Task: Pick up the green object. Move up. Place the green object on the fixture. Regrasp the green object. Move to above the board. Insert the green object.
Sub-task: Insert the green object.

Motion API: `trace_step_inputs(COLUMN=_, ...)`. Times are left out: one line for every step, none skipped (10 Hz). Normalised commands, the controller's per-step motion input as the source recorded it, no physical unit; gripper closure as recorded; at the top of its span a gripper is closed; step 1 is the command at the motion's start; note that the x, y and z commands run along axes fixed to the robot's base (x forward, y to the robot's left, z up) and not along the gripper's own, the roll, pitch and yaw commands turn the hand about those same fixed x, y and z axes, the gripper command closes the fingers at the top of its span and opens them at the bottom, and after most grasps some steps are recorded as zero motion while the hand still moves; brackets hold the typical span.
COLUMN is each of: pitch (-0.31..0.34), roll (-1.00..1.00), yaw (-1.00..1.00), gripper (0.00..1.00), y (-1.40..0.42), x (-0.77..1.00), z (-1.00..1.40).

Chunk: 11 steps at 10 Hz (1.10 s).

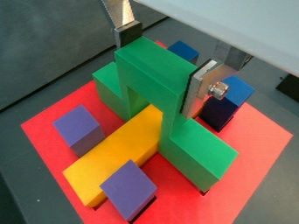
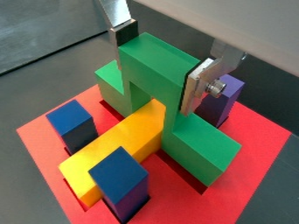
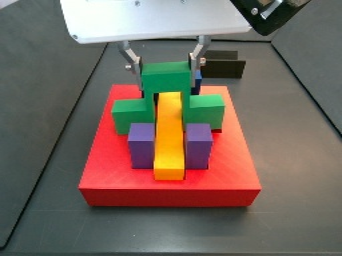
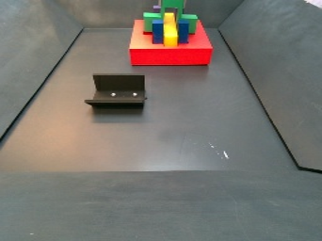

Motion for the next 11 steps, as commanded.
trace_step_inputs(pitch=0.000, roll=0.08, yaw=0.00, gripper=1.00, y=0.00, x=0.01, z=-0.10)
trace_step_inputs(pitch=0.000, roll=0.07, yaw=0.00, gripper=1.00, y=0.00, x=0.00, z=-0.12)
trace_step_inputs(pitch=0.000, roll=0.07, yaw=0.00, gripper=1.00, y=0.00, x=0.00, z=-0.08)
trace_step_inputs(pitch=0.000, roll=0.01, yaw=0.00, gripper=1.00, y=0.00, x=0.01, z=0.02)
trace_step_inputs(pitch=0.000, roll=0.00, yaw=0.00, gripper=1.00, y=0.00, x=0.07, z=0.13)
trace_step_inputs(pitch=0.017, roll=0.00, yaw=0.00, gripper=1.00, y=0.00, x=0.11, z=0.17)
trace_step_inputs(pitch=0.026, roll=0.00, yaw=0.00, gripper=1.00, y=0.00, x=0.12, z=0.19)
trace_step_inputs(pitch=0.030, roll=0.00, yaw=0.00, gripper=1.00, y=0.00, x=0.09, z=0.20)
trace_step_inputs(pitch=0.020, roll=0.08, yaw=0.00, gripper=1.00, y=0.00, x=0.04, z=0.00)
trace_step_inputs(pitch=0.030, roll=0.17, yaw=0.00, gripper=1.00, y=0.00, x=0.01, z=-0.01)
trace_step_inputs(pitch=0.041, roll=0.23, yaw=0.00, gripper=1.00, y=0.00, x=0.00, z=-0.08)
